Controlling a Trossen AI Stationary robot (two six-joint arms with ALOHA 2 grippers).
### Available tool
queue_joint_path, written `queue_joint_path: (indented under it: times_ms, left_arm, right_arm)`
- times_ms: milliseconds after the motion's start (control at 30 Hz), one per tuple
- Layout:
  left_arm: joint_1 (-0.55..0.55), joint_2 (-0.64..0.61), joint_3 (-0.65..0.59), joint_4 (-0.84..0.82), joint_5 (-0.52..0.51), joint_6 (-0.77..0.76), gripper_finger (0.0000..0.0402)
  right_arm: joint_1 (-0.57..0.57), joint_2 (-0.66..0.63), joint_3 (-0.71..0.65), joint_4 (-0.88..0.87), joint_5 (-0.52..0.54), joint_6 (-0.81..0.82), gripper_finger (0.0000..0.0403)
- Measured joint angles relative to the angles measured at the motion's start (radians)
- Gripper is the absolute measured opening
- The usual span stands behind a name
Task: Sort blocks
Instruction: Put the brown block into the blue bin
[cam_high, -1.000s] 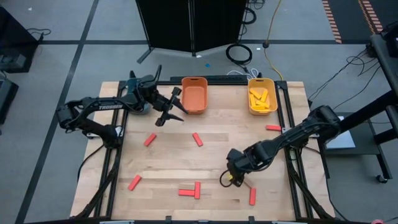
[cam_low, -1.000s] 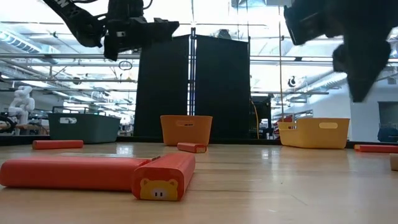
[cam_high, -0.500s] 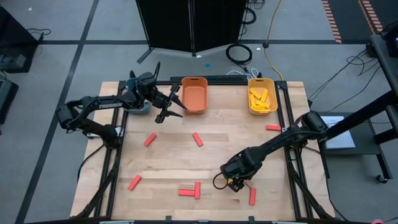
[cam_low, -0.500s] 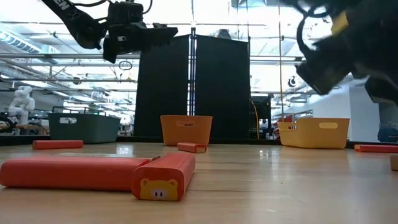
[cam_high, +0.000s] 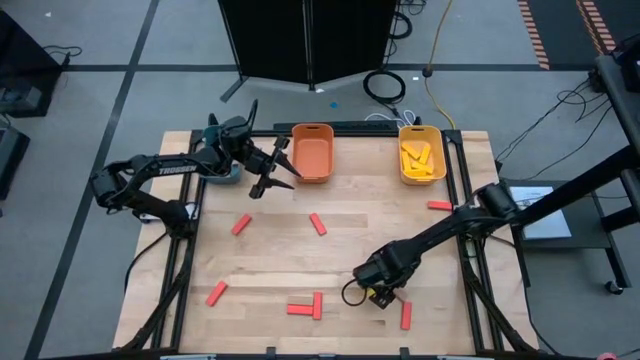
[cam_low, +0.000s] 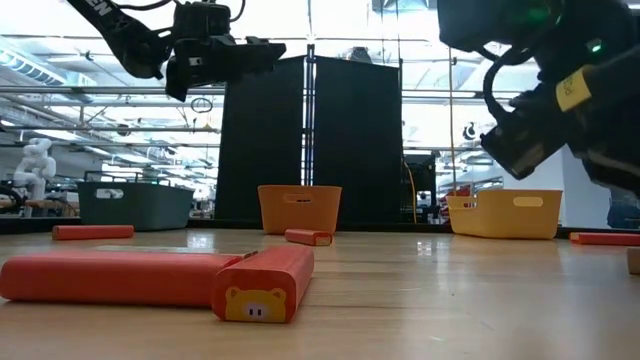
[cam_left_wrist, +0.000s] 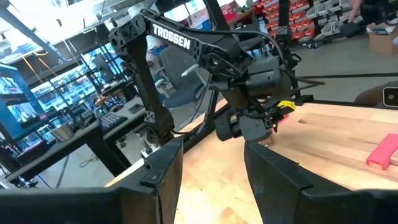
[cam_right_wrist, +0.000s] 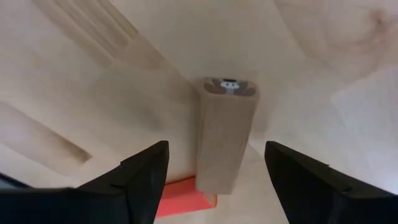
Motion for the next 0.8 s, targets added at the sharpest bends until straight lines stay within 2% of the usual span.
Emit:
queue_joint_path:
  times_ms: [167, 333, 400, 600, 700, 800]
  left_arm:
    - [0.000, 0.000, 0.000, -0.004, 0.003, 0.000, 0.0169]
    - [0.009, 0.000, 0.000, 0.005, 0.036, -0.004, 0.0169]
    - [0.019, 0.000, 0.000, 0.003, 0.047, -0.015, 0.0169]
    - [0.041, 0.000, 0.000, 0.010, 0.067, -0.138, 0.0169]
    - [0.011, 0.000, 0.000, 0.010, 0.111, -0.177, 0.0169]
    - [-0.052, 0.015, 0.000, 0.020, 0.110, -0.180, 0.0169]
  right_arm:
    - [0.000, 0.024, 0.000, -0.002, 0.001, -0.062, 0.0211]
    - [-0.011, 0.018, 0.000, -0.010, 0.006, -0.091, 0.0113]
    - [-0.014, 0.001, 0.004, -0.014, 0.047, -0.115, 0.0073]
    - [-0.028, -0.128, 0.036, -0.003, 0.325, -0.198, 0.0065]
    - [-0.044, -0.221, 0.044, 0.068, 0.535, -0.290, 0.0065]
    - [-0.060, -0.304, 0.044, 0.193, 0.759, -0.487, 0.0087]
